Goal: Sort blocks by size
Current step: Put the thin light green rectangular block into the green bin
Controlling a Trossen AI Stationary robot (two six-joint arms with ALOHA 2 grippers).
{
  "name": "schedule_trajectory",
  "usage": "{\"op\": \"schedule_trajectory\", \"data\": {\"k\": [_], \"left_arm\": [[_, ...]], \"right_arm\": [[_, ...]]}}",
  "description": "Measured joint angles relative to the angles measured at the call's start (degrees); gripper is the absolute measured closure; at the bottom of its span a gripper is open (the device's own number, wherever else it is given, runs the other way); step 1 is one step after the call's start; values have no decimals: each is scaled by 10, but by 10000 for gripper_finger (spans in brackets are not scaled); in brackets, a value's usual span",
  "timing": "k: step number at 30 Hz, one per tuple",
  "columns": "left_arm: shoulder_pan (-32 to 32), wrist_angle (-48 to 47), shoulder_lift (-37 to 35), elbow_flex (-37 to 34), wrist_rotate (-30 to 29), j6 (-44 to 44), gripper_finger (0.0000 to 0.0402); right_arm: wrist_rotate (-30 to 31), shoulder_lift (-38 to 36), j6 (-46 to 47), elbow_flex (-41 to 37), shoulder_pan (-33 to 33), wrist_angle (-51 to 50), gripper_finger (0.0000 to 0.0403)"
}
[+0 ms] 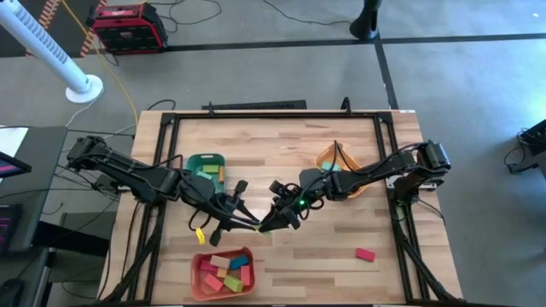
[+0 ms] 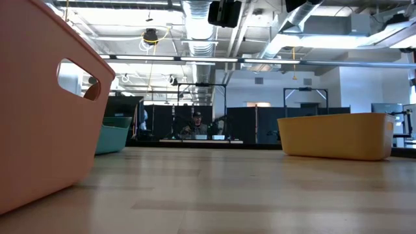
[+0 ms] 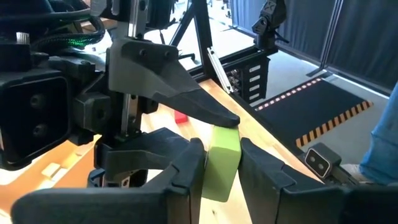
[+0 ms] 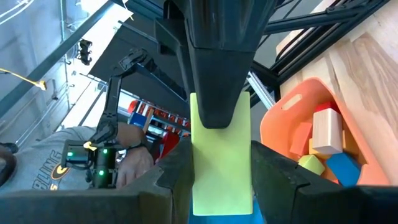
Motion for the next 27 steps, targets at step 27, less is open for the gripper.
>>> {"op": "schedule_trajectory", "data": {"k": [27], "left_arm": [[0, -160, -89, 0, -30, -41, 350]], "right_arm": [[-1, 0, -16, 0, 0, -18, 168]]}}
